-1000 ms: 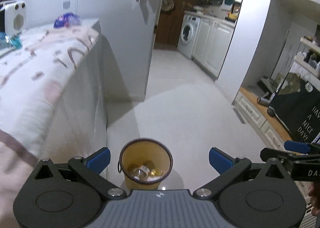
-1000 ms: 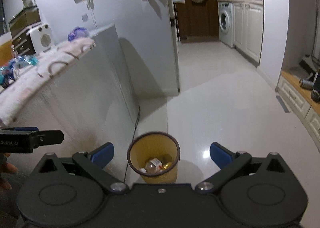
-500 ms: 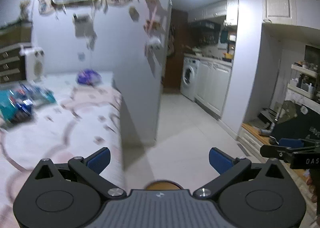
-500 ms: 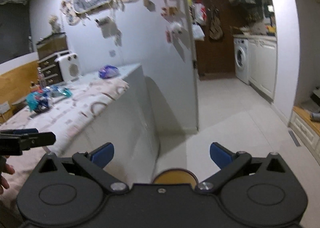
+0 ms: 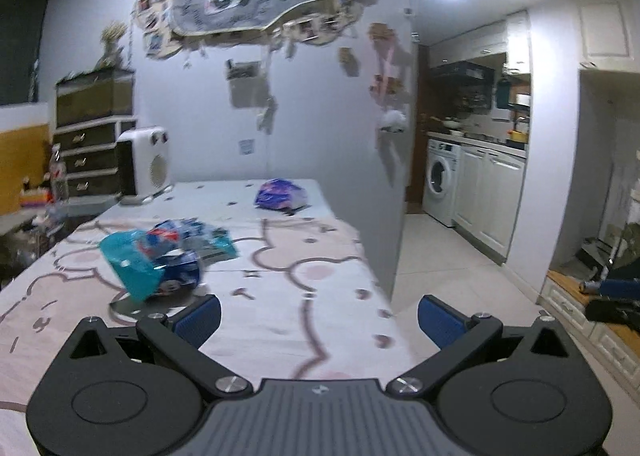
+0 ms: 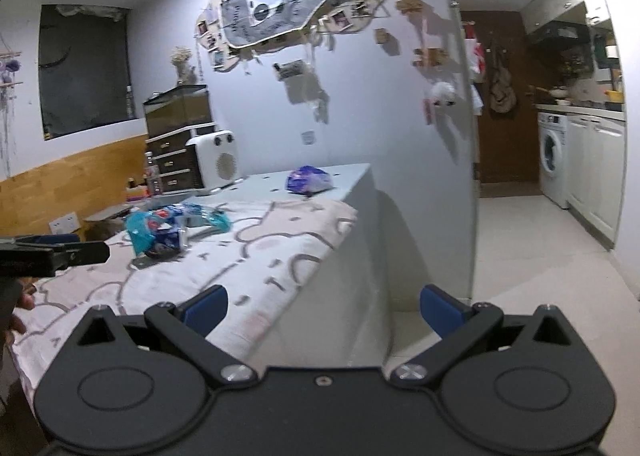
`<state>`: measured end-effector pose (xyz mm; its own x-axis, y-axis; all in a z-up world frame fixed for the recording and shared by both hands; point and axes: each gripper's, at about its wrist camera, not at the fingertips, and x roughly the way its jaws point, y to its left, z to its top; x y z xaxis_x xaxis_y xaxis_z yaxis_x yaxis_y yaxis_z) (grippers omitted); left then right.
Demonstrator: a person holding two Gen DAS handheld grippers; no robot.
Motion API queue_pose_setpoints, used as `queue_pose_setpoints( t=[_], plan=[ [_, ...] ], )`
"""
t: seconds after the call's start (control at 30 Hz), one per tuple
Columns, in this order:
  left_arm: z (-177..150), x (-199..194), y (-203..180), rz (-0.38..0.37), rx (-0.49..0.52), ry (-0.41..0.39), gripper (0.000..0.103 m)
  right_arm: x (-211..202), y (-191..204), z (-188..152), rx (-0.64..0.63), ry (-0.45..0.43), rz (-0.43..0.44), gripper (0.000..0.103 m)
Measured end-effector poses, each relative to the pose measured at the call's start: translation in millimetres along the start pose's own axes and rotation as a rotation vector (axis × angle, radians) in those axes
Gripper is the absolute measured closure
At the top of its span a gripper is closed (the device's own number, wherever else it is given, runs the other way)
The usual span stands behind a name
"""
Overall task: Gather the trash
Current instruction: 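Grasp the crushed blue Pepsi can on the bed with the right tool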
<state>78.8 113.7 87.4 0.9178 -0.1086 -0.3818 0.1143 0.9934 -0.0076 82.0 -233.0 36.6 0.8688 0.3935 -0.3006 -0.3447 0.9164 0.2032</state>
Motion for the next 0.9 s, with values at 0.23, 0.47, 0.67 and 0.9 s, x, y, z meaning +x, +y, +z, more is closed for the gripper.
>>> queue_pose_setpoints(
  t=[0.23, 0.47, 0.67, 0.9],
  plan=[
    [19.3, 66.5, 62.8, 0.021, -0.084, 0.143, 0.0, 34.8, 29.8, 13.4, -0.012, 0.016, 0.056, 0.0],
    [3.4, 160.0, 106.9, 0.091, -0.134, 0.303, 0.0, 69.4, 48.8, 32.6, -0.028, 0.05, 0.073, 0.0],
    [-8.5, 205.3, 147.2, 0.177, -0.202, 0.3, 0.0, 106.3, 62.6, 51.4, -0.052, 0.075, 0.052, 0.0],
    [-16.2, 213.6, 169.4, 0.148, -0.243, 0.212, 0.0, 172.3, 77.3, 65.7, 0.018, 0.118, 0.119, 0.0]
  ],
)
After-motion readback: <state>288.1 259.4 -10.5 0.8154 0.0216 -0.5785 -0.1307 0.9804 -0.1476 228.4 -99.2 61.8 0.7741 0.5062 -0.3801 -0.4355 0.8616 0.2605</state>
